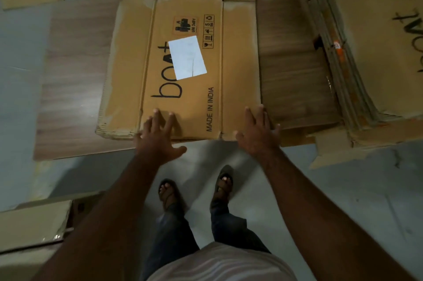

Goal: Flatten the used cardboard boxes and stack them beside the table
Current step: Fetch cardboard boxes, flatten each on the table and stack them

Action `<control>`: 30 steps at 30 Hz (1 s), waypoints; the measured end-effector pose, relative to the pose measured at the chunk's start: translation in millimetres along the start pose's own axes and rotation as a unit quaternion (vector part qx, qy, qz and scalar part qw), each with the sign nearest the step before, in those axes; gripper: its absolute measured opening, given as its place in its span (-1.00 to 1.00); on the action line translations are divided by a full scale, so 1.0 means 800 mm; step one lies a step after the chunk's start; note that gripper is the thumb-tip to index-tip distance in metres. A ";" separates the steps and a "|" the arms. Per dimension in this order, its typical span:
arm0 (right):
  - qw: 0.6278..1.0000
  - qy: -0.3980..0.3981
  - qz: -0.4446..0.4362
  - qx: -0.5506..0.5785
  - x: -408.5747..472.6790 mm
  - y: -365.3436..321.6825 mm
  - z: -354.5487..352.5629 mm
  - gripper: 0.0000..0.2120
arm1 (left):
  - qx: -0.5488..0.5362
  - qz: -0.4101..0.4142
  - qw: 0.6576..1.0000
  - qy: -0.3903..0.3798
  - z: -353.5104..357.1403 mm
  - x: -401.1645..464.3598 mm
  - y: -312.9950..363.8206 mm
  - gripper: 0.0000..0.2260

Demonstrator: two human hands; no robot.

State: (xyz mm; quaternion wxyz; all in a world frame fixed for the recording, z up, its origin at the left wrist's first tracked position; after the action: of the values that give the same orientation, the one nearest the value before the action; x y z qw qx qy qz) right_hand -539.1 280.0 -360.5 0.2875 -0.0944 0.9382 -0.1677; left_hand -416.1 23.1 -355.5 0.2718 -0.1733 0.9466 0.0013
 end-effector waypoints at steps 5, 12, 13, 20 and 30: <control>0.997 -0.048 0.030 0.056 0.041 0.030 -0.054 -0.15 | -0.017 0.026 1.000 -0.005 0.024 -0.036 0.042 0.01; 0.991 0.030 0.059 0.119 0.045 0.015 -0.050 -0.12 | -0.211 -0.212 0.954 0.029 0.015 -0.024 -0.042 -0.11; 0.990 0.038 0.068 0.115 0.045 0.015 -0.049 -0.06 | -0.244 -0.253 0.936 0.011 0.019 -0.020 -0.069 -0.05; 0.977 0.032 0.143 0.153 0.029 0.003 -0.054 0.10 | -0.303 -0.321 0.898 -0.010 0.023 -0.024 -0.144 -0.17; 0.945 0.112 0.166 0.261 -0.067 -0.023 -0.035 -0.38 | -0.411 -0.263 0.870 0.069 0.037 -0.083 -0.135 -0.50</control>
State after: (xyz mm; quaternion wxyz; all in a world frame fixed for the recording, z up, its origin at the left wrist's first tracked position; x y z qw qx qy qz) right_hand -510.3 284.5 -304.5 0.2190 0.1600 0.8902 -0.3660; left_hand -312.7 -53.6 -336.9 0.1006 -0.5113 0.7965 0.3067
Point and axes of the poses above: each hand's wrist, its own x-axis towards the middle knuckle, its own z-axis out of the palm, y = z × x, the point moved 1 cm from there along x, towards the middle knuckle, and after that the axes turned 15 degrees about x, right-handed, at the moved point
